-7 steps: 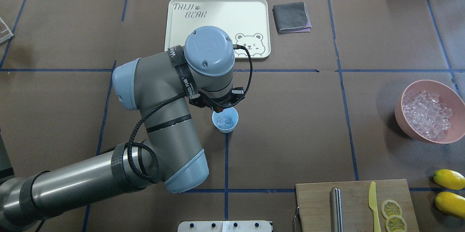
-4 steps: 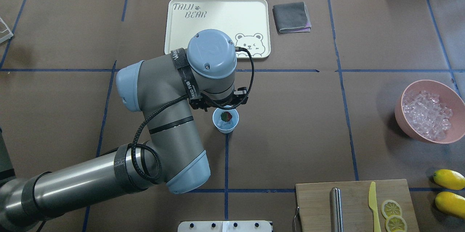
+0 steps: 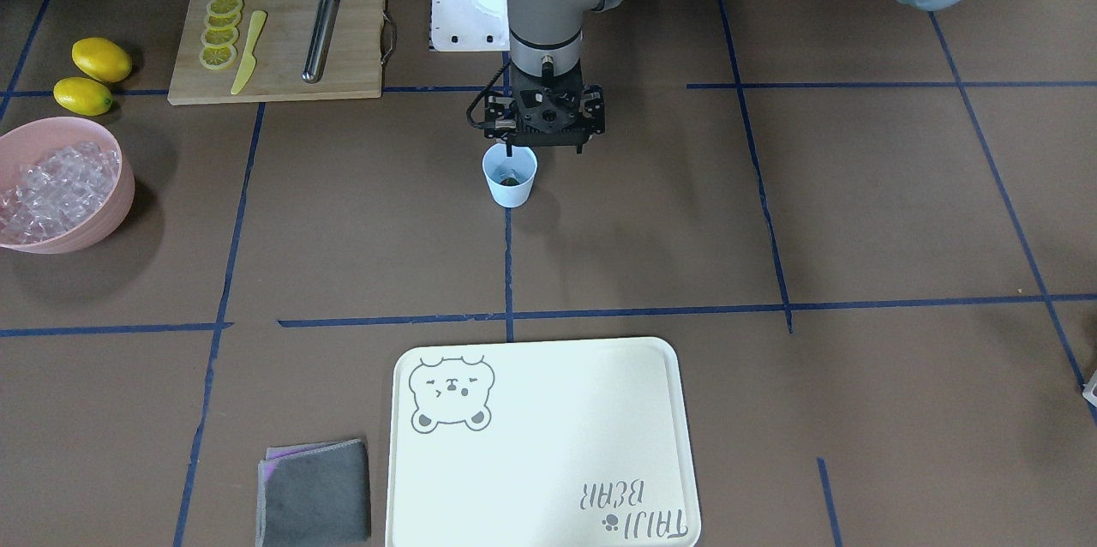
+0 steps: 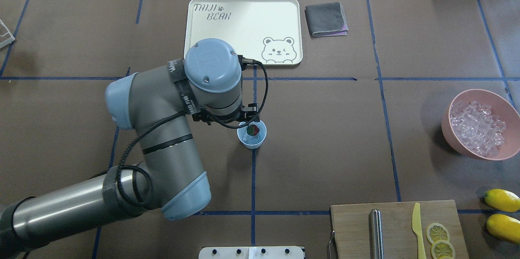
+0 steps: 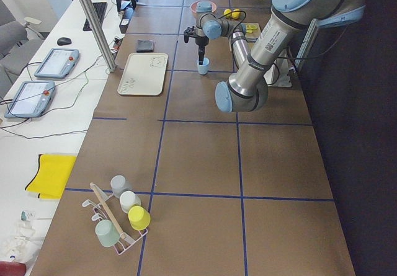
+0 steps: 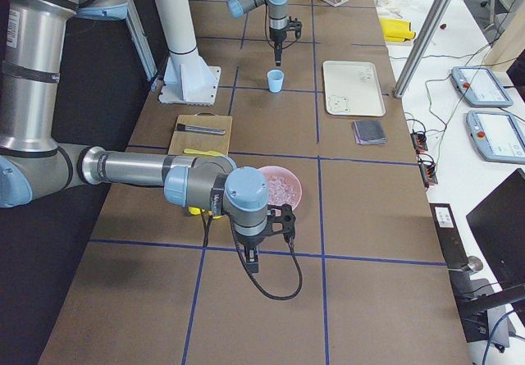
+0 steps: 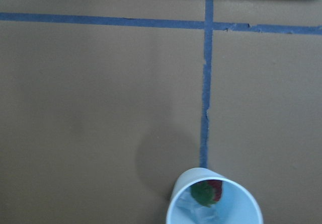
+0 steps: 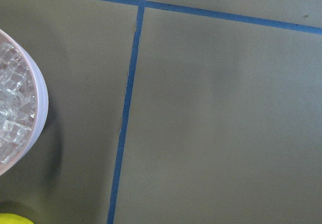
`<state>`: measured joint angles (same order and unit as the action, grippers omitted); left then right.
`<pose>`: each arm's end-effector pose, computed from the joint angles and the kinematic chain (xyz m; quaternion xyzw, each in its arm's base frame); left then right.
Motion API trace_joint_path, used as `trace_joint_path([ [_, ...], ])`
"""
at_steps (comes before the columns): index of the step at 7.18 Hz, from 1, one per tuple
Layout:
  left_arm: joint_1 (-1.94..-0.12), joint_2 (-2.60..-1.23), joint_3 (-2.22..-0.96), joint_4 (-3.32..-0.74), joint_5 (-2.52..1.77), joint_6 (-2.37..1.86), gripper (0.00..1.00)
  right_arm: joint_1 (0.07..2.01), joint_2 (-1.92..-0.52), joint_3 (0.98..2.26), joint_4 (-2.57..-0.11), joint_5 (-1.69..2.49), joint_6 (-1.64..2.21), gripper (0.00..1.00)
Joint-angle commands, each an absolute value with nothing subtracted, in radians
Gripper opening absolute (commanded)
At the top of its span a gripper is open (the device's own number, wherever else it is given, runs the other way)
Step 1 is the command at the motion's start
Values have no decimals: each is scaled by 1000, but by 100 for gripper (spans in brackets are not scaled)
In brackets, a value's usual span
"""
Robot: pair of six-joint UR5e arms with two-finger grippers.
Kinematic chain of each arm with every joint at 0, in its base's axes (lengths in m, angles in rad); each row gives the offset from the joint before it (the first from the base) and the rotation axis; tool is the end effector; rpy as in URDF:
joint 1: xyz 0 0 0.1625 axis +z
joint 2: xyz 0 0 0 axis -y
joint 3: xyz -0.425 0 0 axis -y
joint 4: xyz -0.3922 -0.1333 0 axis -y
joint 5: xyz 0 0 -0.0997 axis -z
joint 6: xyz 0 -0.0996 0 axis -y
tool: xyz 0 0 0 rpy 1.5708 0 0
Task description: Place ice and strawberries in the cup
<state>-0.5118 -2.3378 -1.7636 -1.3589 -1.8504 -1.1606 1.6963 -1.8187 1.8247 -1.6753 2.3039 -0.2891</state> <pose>0.5220 -0.4146 0.1496 0.0447 0.3817 0.0040 0.9232 0.1137 -0.3685 0.6556 0.0287 -0.3598 -0.0586 0.9308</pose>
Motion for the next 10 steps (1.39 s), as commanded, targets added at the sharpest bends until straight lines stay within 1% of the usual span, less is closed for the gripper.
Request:
trace_joint_path([
  [1,-576,-2130,-1979,-1356,-1886,-993,100,1697,-1818,1825,-1674,2307,-290,100],
  [2,-624,-2058,-2043,-1358,-1943,-901,100,1697,-1818,1827,-1674,2307,-290,100],
  [3,-668,-2019,-2057,-1358,-1982,-817,100,1695,-1818,1827,-1674,2307,-290,100],
  [4,-737,-1966,-2060,-1362,-2034,-702,100,1694,-1816,1825,-1674,2307,-290,100],
  [6,-958,-1808,-2059,-1367,-2199,-411,100,1692,-1815,1825,-1674,2307,-290,100],
  [8,-1157,-1664,-2049,-1367,-2273,-130,100,1689,-1813,1825,-1674,2307,-290,100],
  [10,-1299,-1570,-2031,-1370,-2275,-37,100,1683,-1806,1825,-1674,2307,-288,100],
])
